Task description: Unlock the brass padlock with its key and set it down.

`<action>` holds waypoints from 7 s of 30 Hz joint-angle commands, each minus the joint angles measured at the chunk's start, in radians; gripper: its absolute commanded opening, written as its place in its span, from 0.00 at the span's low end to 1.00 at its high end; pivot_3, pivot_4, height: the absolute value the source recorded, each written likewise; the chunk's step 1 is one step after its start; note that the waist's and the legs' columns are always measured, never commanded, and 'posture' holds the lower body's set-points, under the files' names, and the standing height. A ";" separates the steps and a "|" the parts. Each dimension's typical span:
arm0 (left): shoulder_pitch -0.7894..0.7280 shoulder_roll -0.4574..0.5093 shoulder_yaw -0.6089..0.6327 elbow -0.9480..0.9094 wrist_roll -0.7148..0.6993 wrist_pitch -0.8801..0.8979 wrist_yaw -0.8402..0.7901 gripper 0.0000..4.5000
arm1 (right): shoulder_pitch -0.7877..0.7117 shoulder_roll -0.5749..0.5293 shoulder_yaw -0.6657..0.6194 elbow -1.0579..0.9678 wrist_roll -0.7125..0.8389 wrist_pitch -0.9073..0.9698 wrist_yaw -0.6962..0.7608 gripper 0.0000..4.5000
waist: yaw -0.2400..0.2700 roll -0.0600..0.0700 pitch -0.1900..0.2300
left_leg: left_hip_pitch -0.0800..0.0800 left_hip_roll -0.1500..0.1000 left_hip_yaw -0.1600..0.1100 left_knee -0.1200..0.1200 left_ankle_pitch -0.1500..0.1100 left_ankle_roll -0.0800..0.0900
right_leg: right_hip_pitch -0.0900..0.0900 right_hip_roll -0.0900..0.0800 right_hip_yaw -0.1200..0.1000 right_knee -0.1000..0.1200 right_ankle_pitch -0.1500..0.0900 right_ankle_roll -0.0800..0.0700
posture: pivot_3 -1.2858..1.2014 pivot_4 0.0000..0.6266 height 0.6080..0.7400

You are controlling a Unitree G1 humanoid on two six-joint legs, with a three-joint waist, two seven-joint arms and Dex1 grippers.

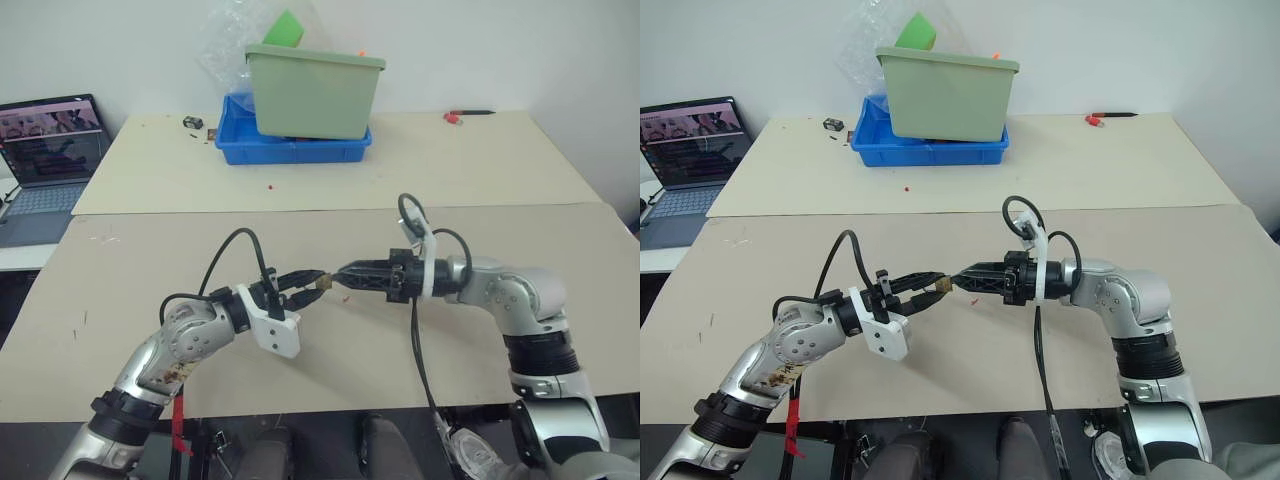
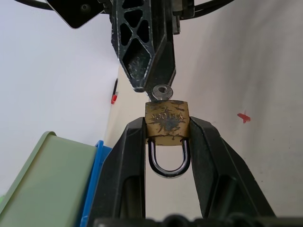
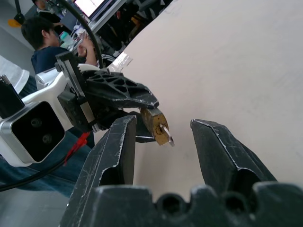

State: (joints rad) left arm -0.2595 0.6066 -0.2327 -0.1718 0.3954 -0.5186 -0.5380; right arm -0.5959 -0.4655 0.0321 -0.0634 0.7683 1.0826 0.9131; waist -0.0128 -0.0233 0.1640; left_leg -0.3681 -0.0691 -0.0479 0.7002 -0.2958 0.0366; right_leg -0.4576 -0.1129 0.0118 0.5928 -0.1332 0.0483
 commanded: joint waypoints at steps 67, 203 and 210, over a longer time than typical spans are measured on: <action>0.021 -0.001 0.028 -0.070 -0.016 0.018 0.009 0.18 | -0.098 0.078 -0.155 0.189 0.038 0.256 -0.230 0.77 | -0.001 0.000 0.000 | 0.000 0.000 0.000 0.000 0.000 0.000 | -0.001 0.000 0.000 0.000 0.000 0.000 | 0.52 0.24 1.00; 0.033 0.004 0.232 -0.322 -0.984 1.027 -0.177 0.01 | -0.134 0.037 -0.004 0.131 -0.022 0.112 -0.059 0.04 | -0.007 0.001 0.000 | 0.000 0.000 0.000 0.002 0.000 0.000 | 0.000 0.001 0.000 0.000 0.000 0.000 | 0.52 0.24 1.00; 0.018 0.003 0.230 -0.317 -0.974 1.060 -0.171 0.01 | -0.120 0.033 -0.010 0.099 -0.015 0.115 -0.060 0.04 | -0.005 0.001 0.000 | 0.000 0.000 0.000 0.002 0.000 0.000 | 0.000 0.001 0.000 0.000 0.000 0.000 | 0.52 0.24 1.00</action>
State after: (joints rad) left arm -0.2265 0.6063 -0.0182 -0.4578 -0.5736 0.5382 -0.7122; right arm -0.7102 -0.4254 0.0555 0.0783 0.7292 1.2085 0.8429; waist -0.0175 -0.0227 0.1641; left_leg -0.3684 -0.0691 -0.0482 0.7019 -0.2958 0.0365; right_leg -0.4575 -0.1119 0.0120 0.5930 -0.1334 0.0486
